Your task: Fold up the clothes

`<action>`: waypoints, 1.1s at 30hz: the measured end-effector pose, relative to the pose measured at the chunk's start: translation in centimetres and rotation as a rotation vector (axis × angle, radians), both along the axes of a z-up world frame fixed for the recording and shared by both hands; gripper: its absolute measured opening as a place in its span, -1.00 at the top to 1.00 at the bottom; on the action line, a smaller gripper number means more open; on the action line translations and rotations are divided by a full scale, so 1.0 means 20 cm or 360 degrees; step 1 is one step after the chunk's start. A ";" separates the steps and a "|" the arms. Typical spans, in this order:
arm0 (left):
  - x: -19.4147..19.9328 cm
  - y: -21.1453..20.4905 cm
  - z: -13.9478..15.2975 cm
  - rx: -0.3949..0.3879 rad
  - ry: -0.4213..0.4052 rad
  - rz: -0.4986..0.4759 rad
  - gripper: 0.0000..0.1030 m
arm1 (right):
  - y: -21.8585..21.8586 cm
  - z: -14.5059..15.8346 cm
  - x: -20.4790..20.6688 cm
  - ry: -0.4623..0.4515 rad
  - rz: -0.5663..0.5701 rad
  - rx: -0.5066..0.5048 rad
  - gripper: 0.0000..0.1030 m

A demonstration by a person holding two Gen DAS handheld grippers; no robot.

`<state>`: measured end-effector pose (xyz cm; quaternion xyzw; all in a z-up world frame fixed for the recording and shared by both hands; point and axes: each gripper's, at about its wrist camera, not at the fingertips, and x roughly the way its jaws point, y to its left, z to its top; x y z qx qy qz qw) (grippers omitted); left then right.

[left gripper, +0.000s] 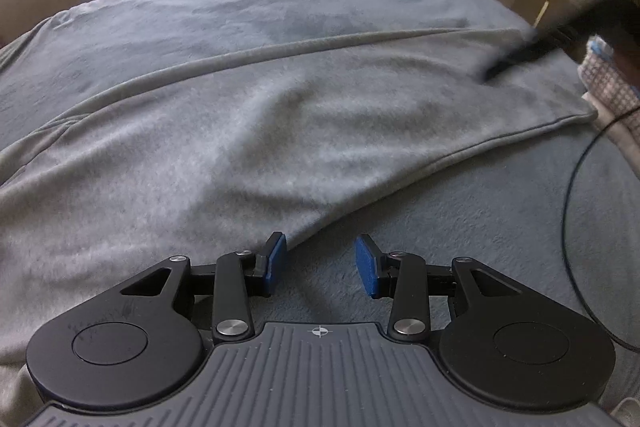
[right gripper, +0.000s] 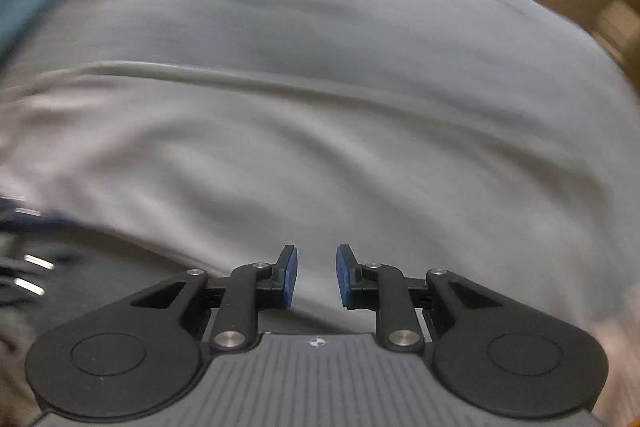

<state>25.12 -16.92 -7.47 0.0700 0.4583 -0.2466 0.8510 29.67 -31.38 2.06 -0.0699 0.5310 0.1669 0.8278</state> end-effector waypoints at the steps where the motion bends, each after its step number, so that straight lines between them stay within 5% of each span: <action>1: -0.01 0.01 -0.01 0.0002 0.0007 0.0004 0.26 | 0.15 -0.02 0.05 -0.0029 0.0110 0.0065 0.56; 5: -0.07 0.06 -0.01 -0.0001 0.0037 0.0040 0.26 | 0.52 -0.21 0.30 -0.0067 0.0293 0.0212 0.56; 8: -0.12 0.11 0.03 -0.0015 0.0033 0.0064 0.26 | 0.60 -0.39 0.38 0.0007 0.0341 0.0127 0.56; 15: -0.06 0.30 0.13 -0.0110 -0.0001 0.0175 0.26 | 0.29 -0.39 -0.04 0.0265 0.0255 0.0119 0.50; 20: 0.23 0.52 0.25 -0.0190 -0.0034 0.0390 0.26 | 0.16 -0.31 -0.19 0.0372 0.0126 0.0191 0.49; 23: 0.52 0.68 0.13 -0.0248 0.0164 0.0622 0.26 | 0.10 -0.24 -0.21 0.0328 0.0002 0.0357 0.49; 27: 0.79 0.89 -0.08 -0.0349 0.0347 0.0954 0.31 | 0.04 -0.20 -0.27 0.0227 -0.0089 0.0385 0.49; 33: 0.92 0.88 -0.11 -0.0243 0.0206 0.1009 0.37 | -0.04 -0.27 -0.31 0.0280 -0.0247 0.0457 0.49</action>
